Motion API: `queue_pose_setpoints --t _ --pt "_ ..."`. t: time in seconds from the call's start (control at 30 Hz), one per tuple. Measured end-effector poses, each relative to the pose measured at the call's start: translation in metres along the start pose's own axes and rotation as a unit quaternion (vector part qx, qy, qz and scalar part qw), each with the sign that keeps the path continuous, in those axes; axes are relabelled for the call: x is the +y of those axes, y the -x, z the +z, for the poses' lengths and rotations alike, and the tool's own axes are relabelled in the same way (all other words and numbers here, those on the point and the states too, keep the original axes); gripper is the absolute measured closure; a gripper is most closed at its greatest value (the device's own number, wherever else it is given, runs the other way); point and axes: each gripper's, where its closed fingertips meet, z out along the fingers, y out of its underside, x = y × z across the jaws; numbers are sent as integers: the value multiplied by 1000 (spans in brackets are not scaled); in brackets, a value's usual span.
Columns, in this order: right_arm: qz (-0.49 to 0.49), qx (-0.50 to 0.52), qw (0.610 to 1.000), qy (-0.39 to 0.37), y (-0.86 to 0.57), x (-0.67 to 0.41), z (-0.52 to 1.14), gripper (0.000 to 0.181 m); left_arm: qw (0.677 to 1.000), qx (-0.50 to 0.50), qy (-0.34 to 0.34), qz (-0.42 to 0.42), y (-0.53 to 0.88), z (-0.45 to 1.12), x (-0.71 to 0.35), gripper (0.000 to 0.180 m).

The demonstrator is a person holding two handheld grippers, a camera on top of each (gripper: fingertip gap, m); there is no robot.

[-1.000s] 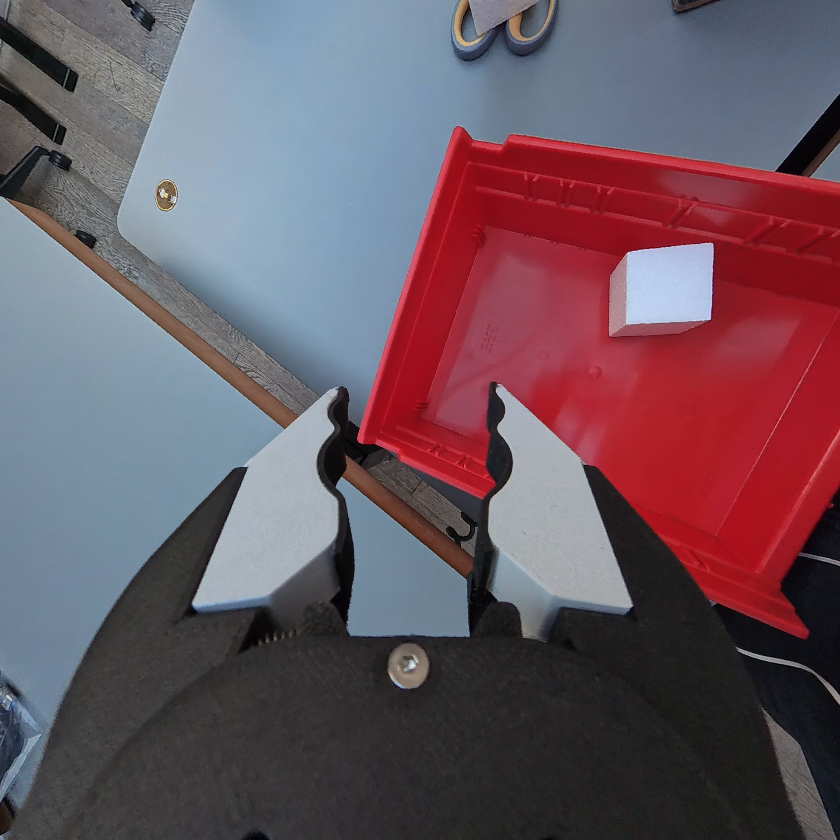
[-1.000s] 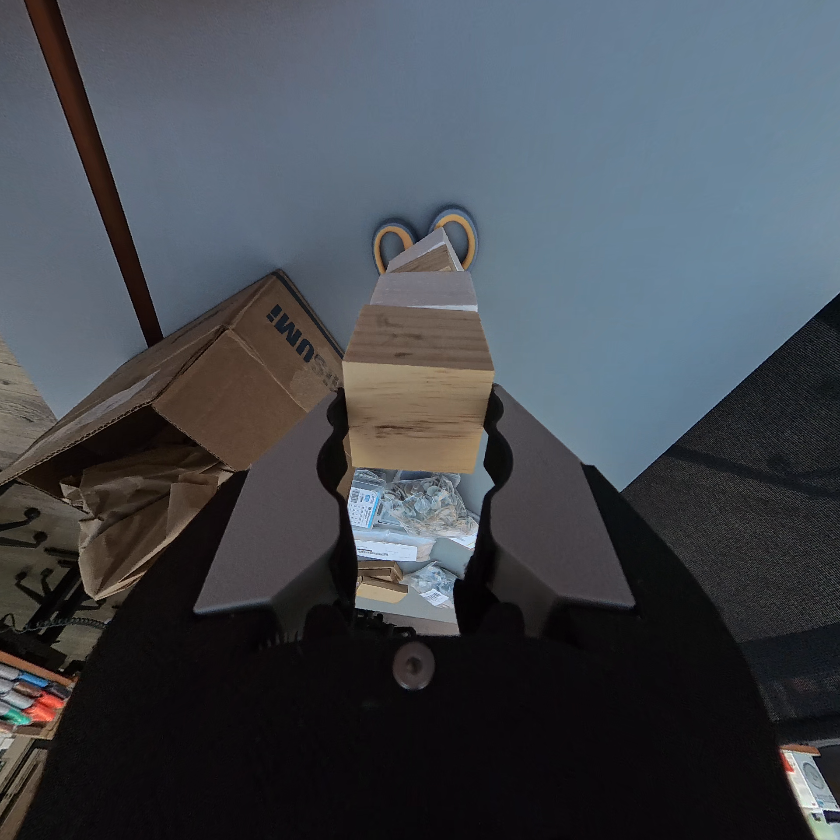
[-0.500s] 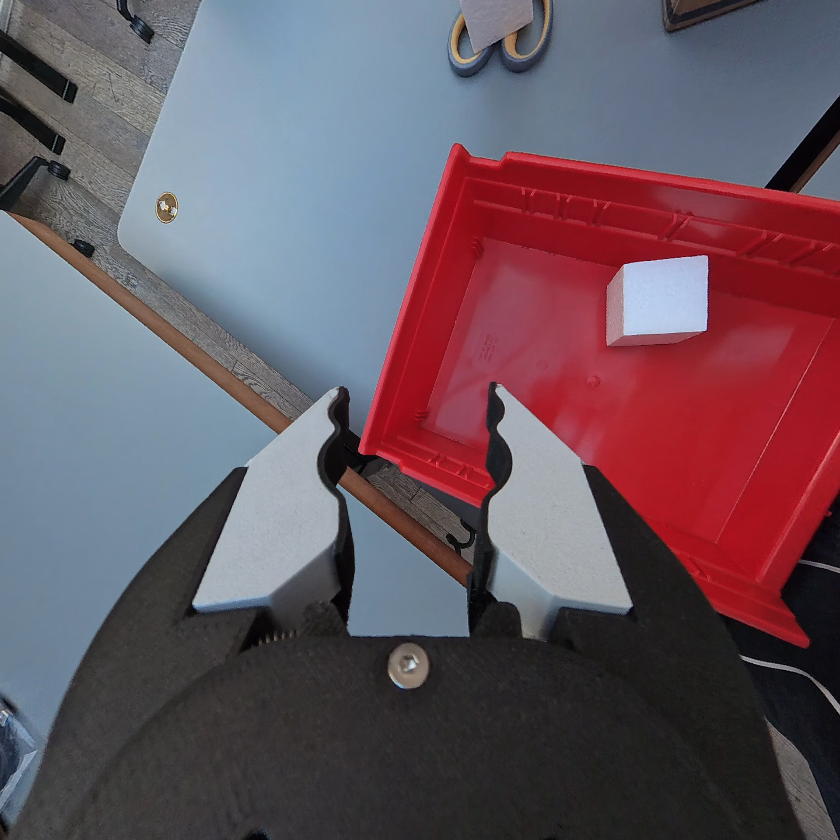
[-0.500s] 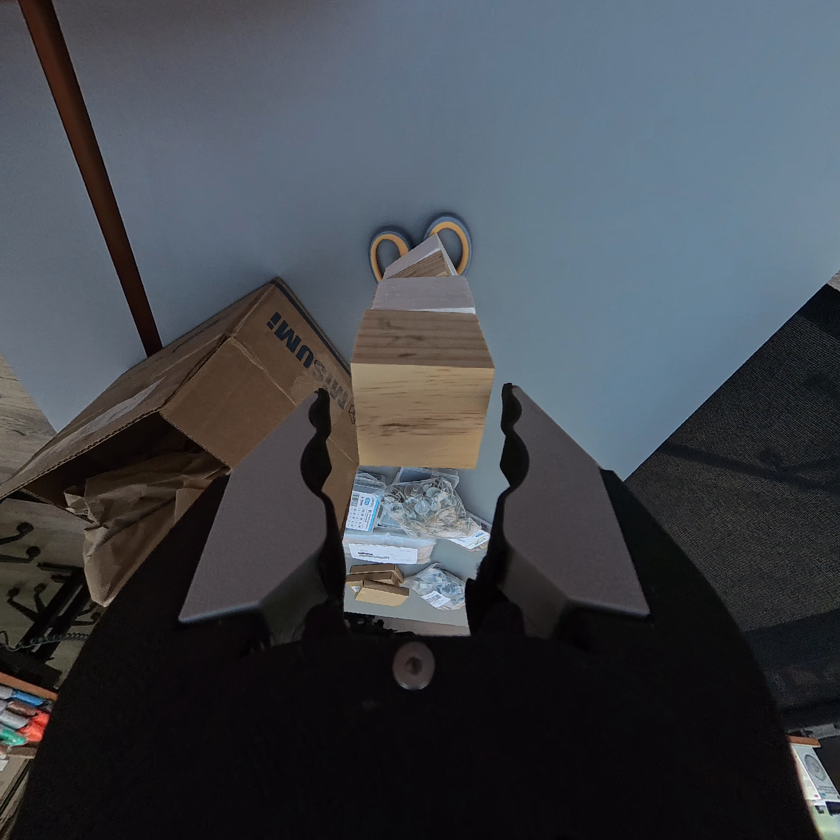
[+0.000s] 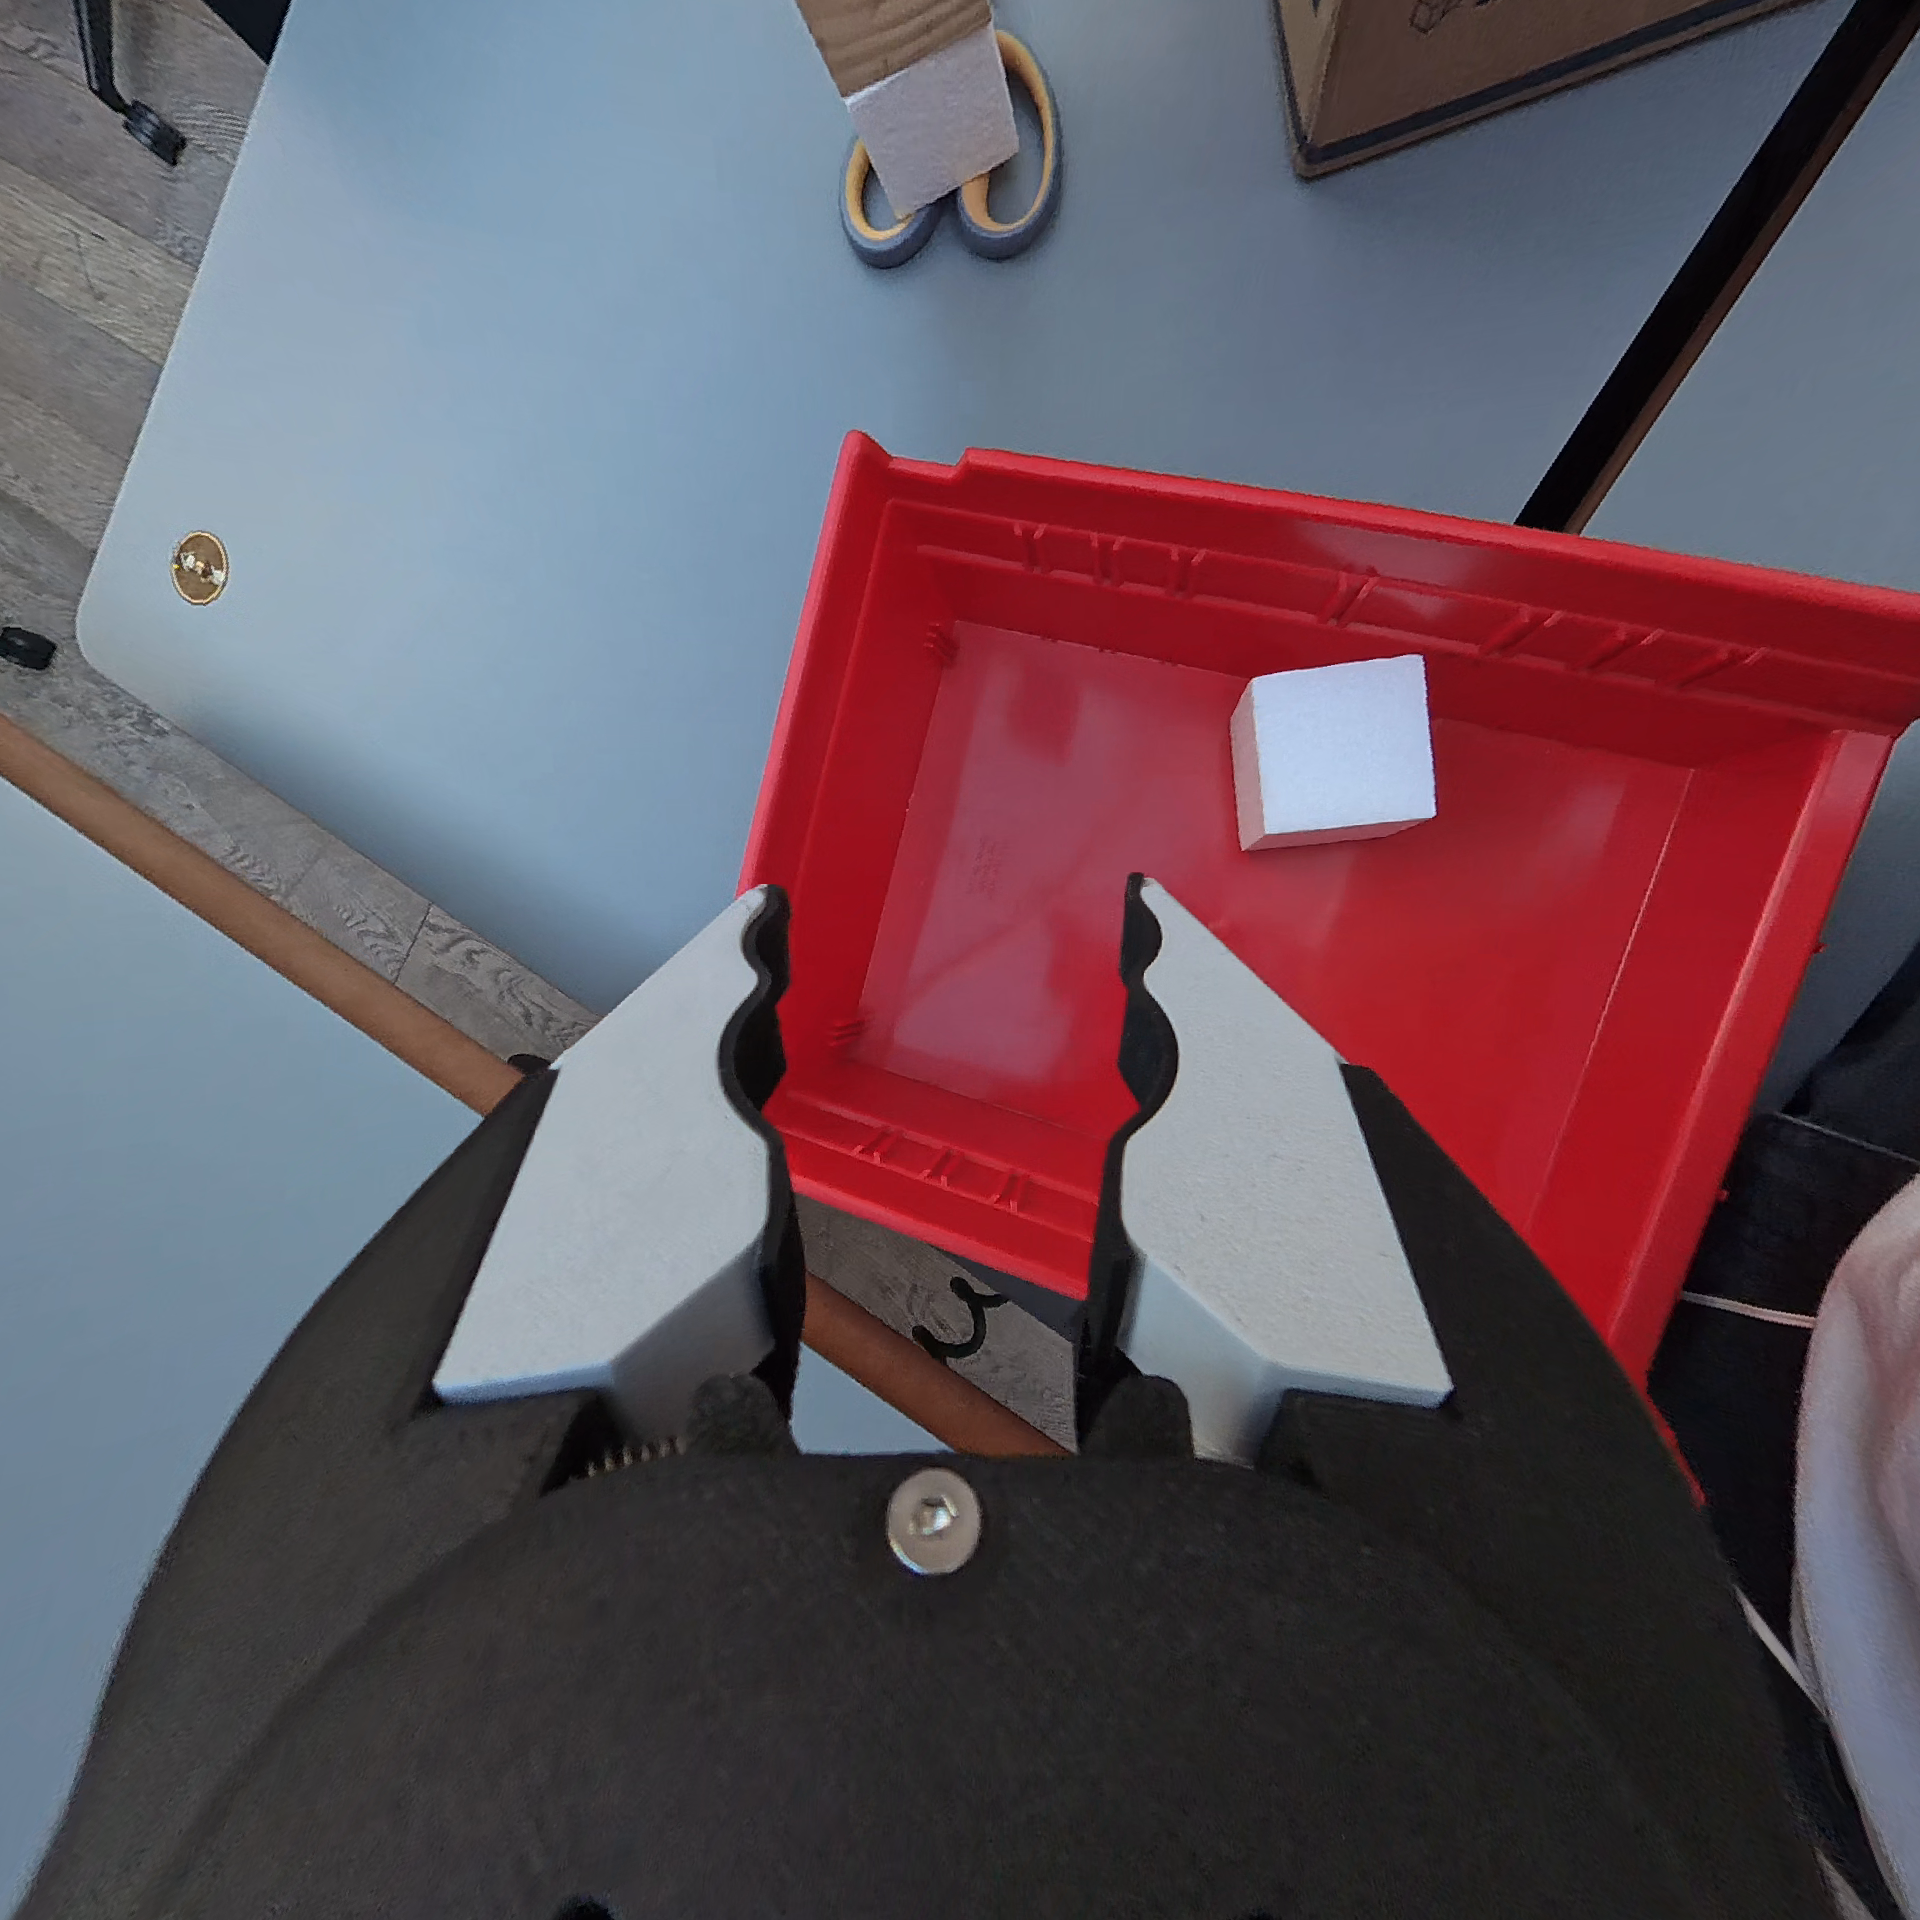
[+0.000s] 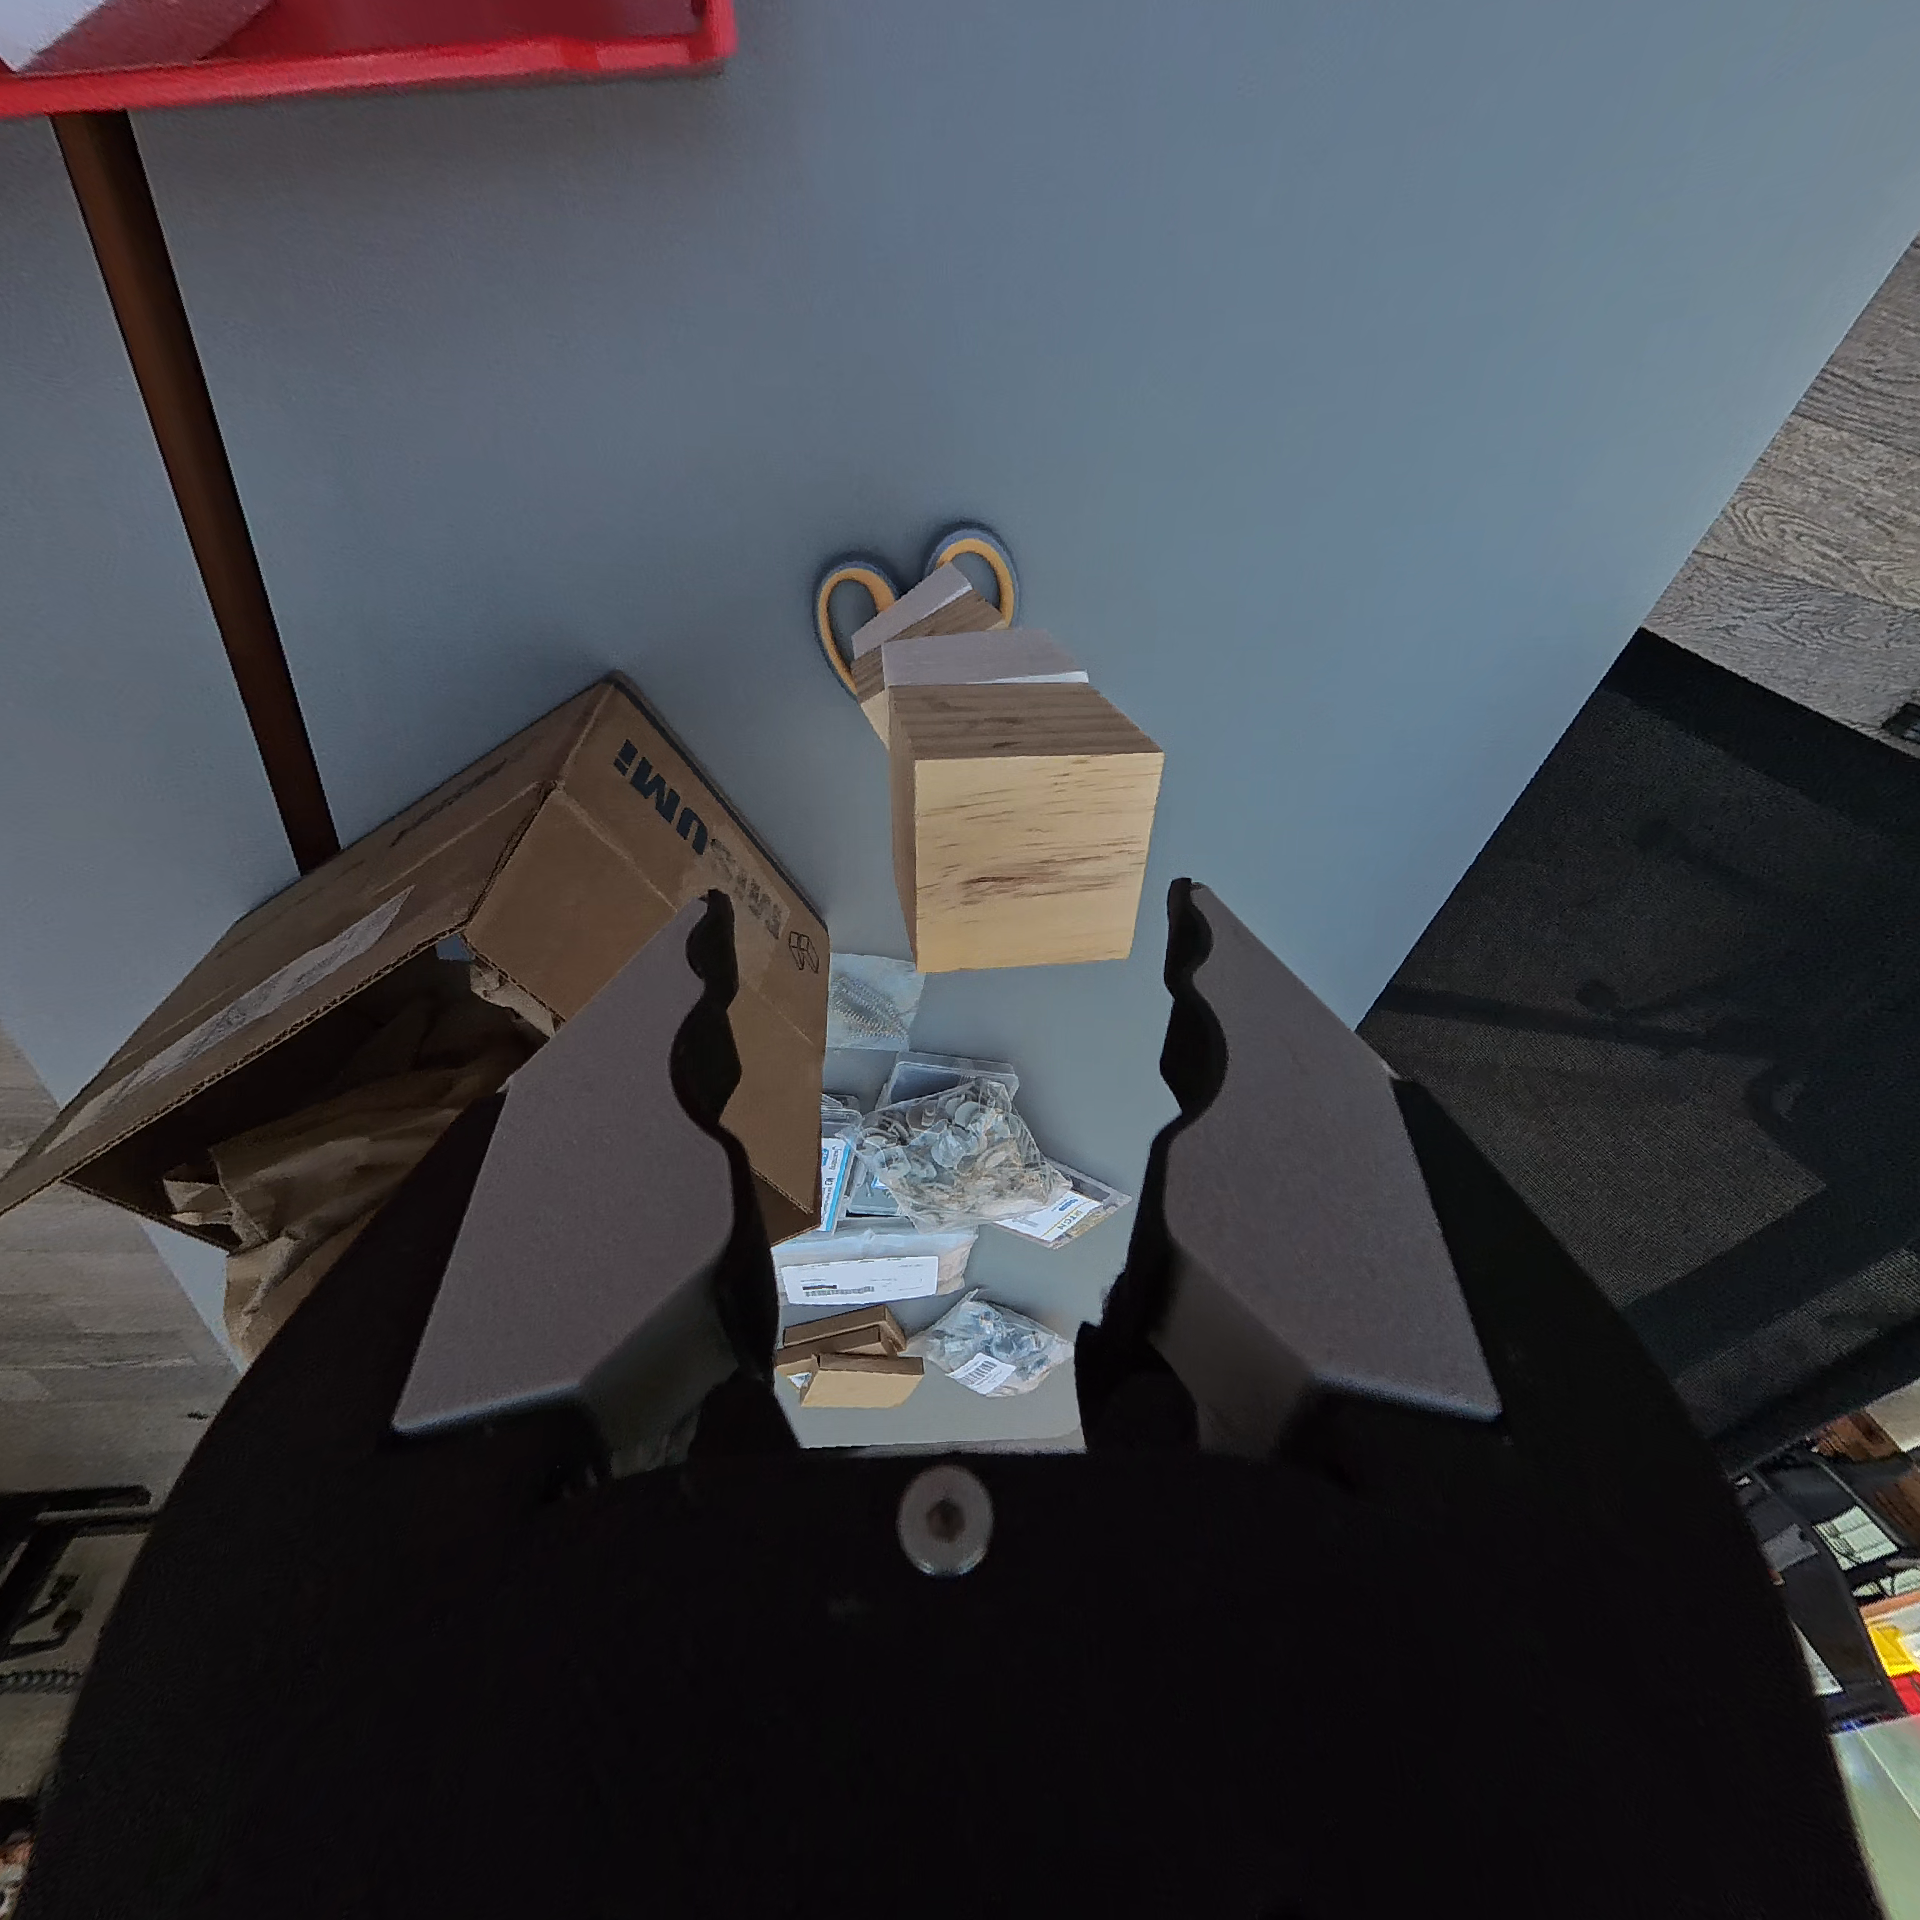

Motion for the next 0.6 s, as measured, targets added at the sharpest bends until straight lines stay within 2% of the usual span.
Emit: queue_pose_setpoints --t 0.23,0.27,0.37,0.43,0.53,0.6 --pt "4 31 999 -25 17 -19 -22 97 1000 6 -2 4 -6 -1 1 116" --pt "3 36 998 -56 25 -35 -29 97 1000 3 -1 0 -4 -4 3 116" --pt "2 9 977 -214 77 -118 -50 105 999 -15 1 -40 11 -15 22 116" --pt "-8 -24 964 -263 120 -160 -35 102 995 -8 -2 -96 17 -24 47 114" --pt "-34 -57 967 -248 168 -194 32 92 986 0 -6 -167 23 -39 86 114" --pt "-49 -79 969 -229 193 -207 73 89 983 -22 2 -180 33 -52 108 111"
